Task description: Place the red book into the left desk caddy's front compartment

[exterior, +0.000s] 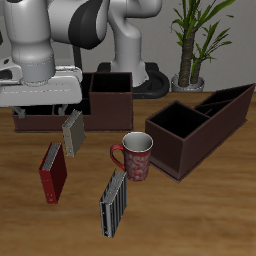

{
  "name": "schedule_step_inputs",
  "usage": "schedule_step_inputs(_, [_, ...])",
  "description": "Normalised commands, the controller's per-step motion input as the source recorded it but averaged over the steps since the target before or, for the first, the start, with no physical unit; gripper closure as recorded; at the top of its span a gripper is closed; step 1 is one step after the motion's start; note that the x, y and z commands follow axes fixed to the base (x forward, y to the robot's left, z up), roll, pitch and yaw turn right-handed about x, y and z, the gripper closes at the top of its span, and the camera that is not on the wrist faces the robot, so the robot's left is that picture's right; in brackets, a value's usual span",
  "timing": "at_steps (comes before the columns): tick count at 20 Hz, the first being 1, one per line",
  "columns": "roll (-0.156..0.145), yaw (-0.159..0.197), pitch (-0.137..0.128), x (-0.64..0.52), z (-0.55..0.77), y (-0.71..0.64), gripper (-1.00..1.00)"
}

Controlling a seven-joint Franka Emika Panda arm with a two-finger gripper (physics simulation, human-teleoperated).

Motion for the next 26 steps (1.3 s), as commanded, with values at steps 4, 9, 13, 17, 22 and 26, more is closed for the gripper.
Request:
schedule_step_inputs(4, [-0.007, -0.019, 0.007, 0.18, -0.37, -0.01, -1.00])
schedule_step_inputs(9, [0.007, -0.024, -0.001, 0.09, -0.34, 0.00, -1.00])
schedule_step_inputs(13, [0.005, -0.014, -0.007, 0.05, -0.29, 0.02, -1.00])
schedule_step_inputs(17, [0.000, -0.039, -0.011, 0.04, -0.17, -0.03, -1.00])
schedule_step_inputs(22, [-0.008, -0.034, 0.030, 0.07, -0.46, -0.07, -1.00])
schedule_step_inputs(26, [0.002, -0.043, 0.026, 0.03, -0.31, -0.02, -1.00])
